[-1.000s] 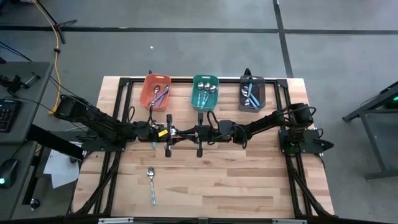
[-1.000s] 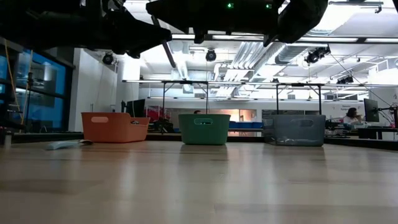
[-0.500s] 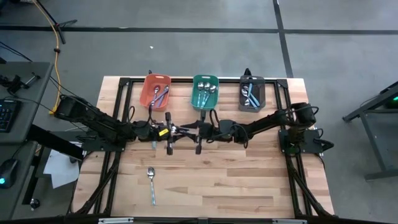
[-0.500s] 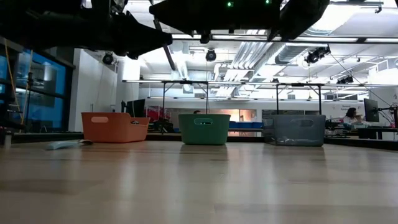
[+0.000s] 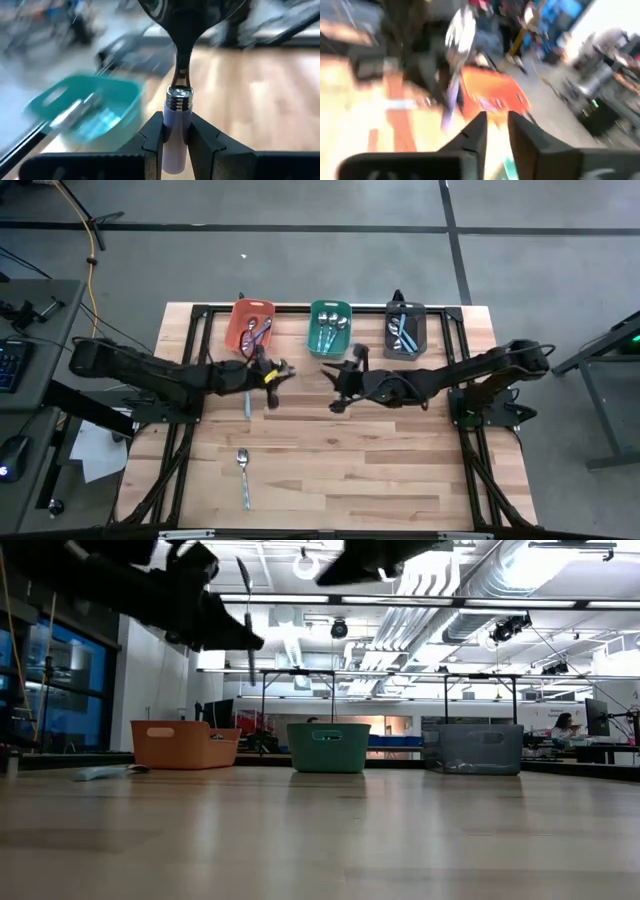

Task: Sort silverware by color (type)
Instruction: Put the purple spoon into the orange bin

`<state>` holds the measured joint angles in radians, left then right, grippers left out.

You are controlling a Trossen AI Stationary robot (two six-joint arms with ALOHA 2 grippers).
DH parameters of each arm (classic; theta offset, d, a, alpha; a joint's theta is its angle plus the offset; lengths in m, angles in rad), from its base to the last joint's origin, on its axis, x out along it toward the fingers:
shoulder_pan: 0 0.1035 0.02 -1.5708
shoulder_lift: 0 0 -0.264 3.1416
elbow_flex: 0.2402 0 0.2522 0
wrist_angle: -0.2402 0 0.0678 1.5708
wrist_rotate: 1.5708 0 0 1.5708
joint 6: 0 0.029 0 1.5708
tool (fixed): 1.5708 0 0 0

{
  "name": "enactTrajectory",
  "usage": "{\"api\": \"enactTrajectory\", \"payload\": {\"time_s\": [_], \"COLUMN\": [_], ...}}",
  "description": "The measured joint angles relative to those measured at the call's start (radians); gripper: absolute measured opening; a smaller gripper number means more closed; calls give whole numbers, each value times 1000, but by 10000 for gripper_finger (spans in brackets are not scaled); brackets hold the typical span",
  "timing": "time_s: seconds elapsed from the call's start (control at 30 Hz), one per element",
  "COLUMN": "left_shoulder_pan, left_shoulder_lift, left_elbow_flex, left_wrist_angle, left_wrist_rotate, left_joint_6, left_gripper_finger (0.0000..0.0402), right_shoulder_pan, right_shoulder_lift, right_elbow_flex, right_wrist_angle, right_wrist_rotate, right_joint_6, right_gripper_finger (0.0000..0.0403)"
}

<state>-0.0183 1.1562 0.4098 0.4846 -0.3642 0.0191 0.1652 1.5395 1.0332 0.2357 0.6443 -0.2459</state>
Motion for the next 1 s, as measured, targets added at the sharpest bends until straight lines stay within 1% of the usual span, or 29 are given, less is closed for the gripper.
{"api": "enactTrajectory", "payload": {"time_s": [0.1,0.13,0.23,0.3,0.33,0.4,0.5,0.6,0.67,0.73,0.83,1.0], "left_shoulder_pan": [93,130,264,363,414,513,656,761,814,859,906,942], "left_shoulder_lift": [-87,-105,-126,-119,-110,-87,-32,56,125,198,299,418], "left_elbow_flex": [100,138,262,328,354,397,442,483,502,523,546,549], "left_wrist_angle": [-370,-497,-821,-979,-1026,-1069,-1080,-1084,-1091,-1107,-1140,-1165], "left_wrist_rotate": [-11,-11,-12,-11,-6,34,170,298,351,384,393,394], "left_joint_6": [-86,-116,-173,-174,-167,-128,-77,-40,-17,-8,15,30], "left_gripper_finger": [48,48,48,48,48,48,48,48,48,48,48,48], "right_shoulder_pan": [16,23,40,53,61,79,96,102,104,107,115,126], "right_shoulder_lift": [-30,-35,-37,-36,-36,-36,-36,-36,-36,-36,-36,-36], "right_elbow_flex": [0,0,0,-8,-29,-103,-231,-351,-412,-460,-499,-506], "right_wrist_angle": [-179,-227,-360,-426,-412,-321,-139,8,98,173,245,264], "right_wrist_rotate": [65,90,150,170,178,193,179,167,167,164,163,160], "right_joint_6": [69,93,182,248,275,283,295,349,376,384,384,378], "right_gripper_finger": [16,8,10,8,5,2,1,1,0,0,0,0]}}
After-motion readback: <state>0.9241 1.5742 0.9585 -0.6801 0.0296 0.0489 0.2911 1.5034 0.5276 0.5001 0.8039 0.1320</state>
